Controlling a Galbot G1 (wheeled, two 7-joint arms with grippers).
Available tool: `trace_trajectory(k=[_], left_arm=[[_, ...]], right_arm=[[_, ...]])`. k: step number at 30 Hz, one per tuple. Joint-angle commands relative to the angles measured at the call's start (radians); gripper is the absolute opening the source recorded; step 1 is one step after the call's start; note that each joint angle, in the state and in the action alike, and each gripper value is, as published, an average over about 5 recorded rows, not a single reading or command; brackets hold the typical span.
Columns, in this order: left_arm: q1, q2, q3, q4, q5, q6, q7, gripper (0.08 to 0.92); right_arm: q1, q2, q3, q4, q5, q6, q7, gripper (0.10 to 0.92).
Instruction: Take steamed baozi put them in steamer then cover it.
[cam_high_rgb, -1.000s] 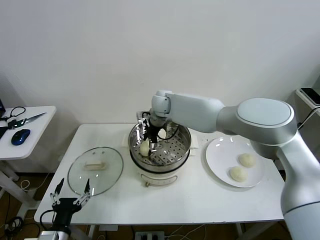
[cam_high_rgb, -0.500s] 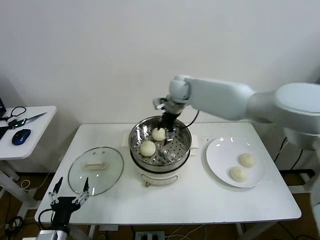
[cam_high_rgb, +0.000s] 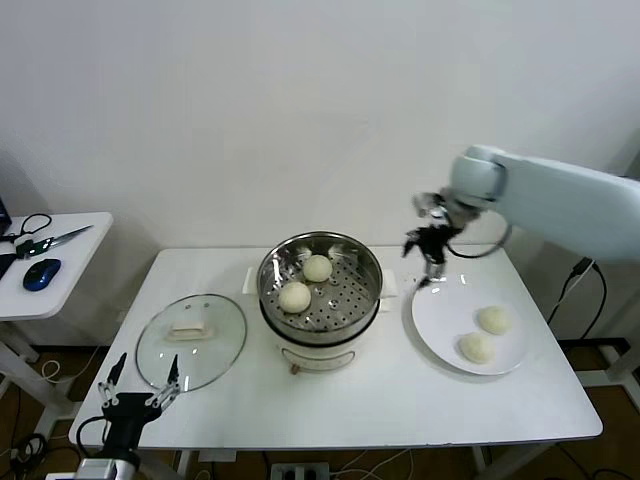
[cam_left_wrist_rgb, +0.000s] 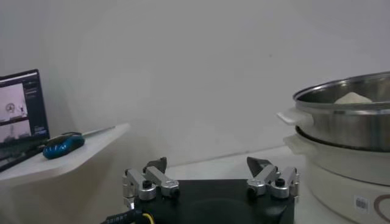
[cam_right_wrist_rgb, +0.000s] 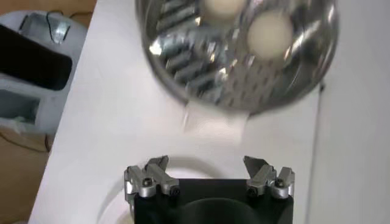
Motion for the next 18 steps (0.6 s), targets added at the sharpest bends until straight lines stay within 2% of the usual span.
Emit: trace_trajectory(k=[1, 8, 18], left_arm=[[-0.002, -0.006, 0.001, 0.006, 0.017, 0.005, -0.001, 0.823], [-0.008, -0.017, 0.005, 0.013, 0.033, 0.009, -0.003, 0.823], [-0.010, -0.024, 0.002, 0.028, 0.037, 0.007, -0.005, 0.823]], right_arm=[[-0.329, -0.245, 0.223, 0.008, -0.280, 0.045, -0.014, 0.823], [-0.490, -0.209, 0.347, -0.073, -0.359, 0.072, -0.012, 0.823], [-0.533, -0.075, 0.384, -0.179, -0.392, 0.088, -0.009, 0.823]])
